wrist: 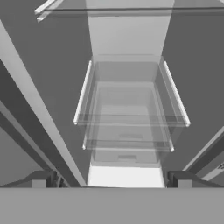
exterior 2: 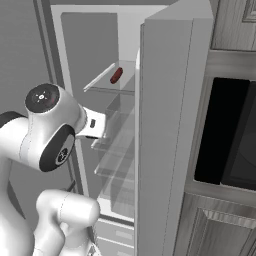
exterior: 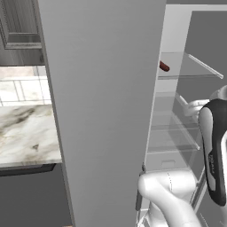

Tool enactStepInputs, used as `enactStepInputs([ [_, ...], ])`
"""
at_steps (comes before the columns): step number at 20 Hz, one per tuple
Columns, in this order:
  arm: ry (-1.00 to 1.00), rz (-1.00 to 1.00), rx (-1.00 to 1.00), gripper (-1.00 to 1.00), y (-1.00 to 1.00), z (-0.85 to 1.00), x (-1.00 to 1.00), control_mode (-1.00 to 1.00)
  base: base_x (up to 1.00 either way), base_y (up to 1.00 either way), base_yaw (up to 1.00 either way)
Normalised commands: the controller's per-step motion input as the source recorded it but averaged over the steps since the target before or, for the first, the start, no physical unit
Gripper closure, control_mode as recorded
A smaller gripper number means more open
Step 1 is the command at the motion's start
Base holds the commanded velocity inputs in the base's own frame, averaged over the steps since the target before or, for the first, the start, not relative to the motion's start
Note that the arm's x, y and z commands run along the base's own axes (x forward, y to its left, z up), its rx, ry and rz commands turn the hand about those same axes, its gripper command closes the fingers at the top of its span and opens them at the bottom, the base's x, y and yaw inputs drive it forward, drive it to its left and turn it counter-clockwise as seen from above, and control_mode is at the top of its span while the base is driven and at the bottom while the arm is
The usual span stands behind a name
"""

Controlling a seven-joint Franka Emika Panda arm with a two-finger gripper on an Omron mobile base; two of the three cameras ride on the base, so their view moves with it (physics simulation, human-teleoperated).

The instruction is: Move the hot dog bun to the plate on the dining table and place the condiment next to that plate. Then navigate to the fridge and take the sausage and place it on the plate as well.

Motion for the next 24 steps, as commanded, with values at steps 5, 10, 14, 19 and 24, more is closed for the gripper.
enactStepInputs([
  [5,-0.01,-0.04,-0.05,-1.0,-0.11,0.45,0.18,-1.0,0.0,0.0,0.0],
  [10,-0.04,0.01,0.04,-1.0,-0.34,0.38,0.18,-1.0,0.0,0.0,0.0],
  [14,0.0,0.0,0.0,-1.0,-0.01,0.37,0.36,-1.0,0.0,0.0,0.0],
  [19,0.0,-0.03,0.0,-1.0,0.01,0.27,0.42,-1.0,0.0,0.0,0.0],
  [24,0.0,0.0,0.0,-1.0,0.05,0.08,0.45,-1.0,0.0,0.0,0.0],
])
